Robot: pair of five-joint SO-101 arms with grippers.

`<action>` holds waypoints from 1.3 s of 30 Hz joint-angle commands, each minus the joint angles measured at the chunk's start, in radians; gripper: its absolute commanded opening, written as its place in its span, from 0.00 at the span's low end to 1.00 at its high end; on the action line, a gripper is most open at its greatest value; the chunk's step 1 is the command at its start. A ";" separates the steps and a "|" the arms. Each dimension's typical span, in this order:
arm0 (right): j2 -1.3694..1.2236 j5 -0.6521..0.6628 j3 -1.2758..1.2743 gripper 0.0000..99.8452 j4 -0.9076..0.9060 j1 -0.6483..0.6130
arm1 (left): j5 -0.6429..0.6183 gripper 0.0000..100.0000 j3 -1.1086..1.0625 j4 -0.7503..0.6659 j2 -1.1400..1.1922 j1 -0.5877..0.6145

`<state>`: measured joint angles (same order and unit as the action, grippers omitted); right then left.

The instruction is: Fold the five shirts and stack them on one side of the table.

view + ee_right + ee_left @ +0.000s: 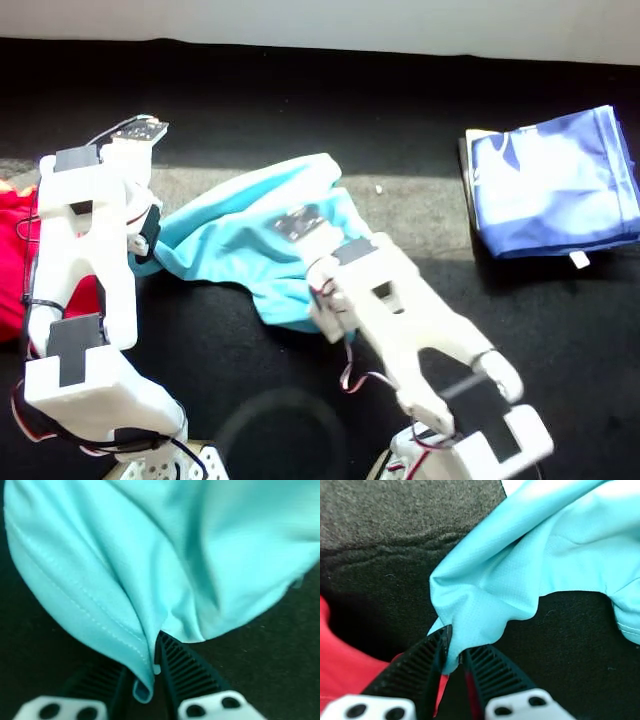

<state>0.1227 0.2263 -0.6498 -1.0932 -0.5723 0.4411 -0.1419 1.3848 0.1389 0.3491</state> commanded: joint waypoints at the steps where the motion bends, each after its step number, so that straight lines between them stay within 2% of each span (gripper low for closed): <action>1: 0.205 0.014 0.012 0.01 0.015 0.180 | 0.005 0.01 -0.045 0.000 -0.035 -0.028; 4: 0.334 0.014 0.016 0.01 0.053 0.308 | 0.005 0.01 -0.125 -0.003 -0.038 -0.091; 7: 0.424 0.015 0.018 0.01 0.091 0.404 | 0.000 0.01 -0.116 0.006 -0.051 -0.156; 12: 0.476 0.094 0.157 0.01 0.097 0.587 | -0.071 0.01 0.021 0.107 -0.130 -0.234; 16: 0.473 0.098 0.282 0.01 0.096 0.696 | -0.087 0.01 -0.001 0.187 -0.162 -0.340; 20: 0.473 0.100 0.263 0.01 0.044 0.699 | -0.087 0.01 -0.127 0.150 -0.116 -0.403; 25: 0.473 0.100 0.189 0.01 0.041 0.699 | -0.089 0.02 -0.199 0.077 0.013 -0.421; 31: 0.473 0.144 0.179 0.01 0.041 0.699 | -0.092 0.20 -0.202 0.084 0.107 -0.417; 39: 0.473 0.147 0.179 0.01 0.036 0.699 | -0.121 0.19 -0.209 0.077 0.110 -0.421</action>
<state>0.5539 0.3644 -0.4764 -1.0518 0.1089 0.3276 -0.3537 1.4676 0.2539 -0.0667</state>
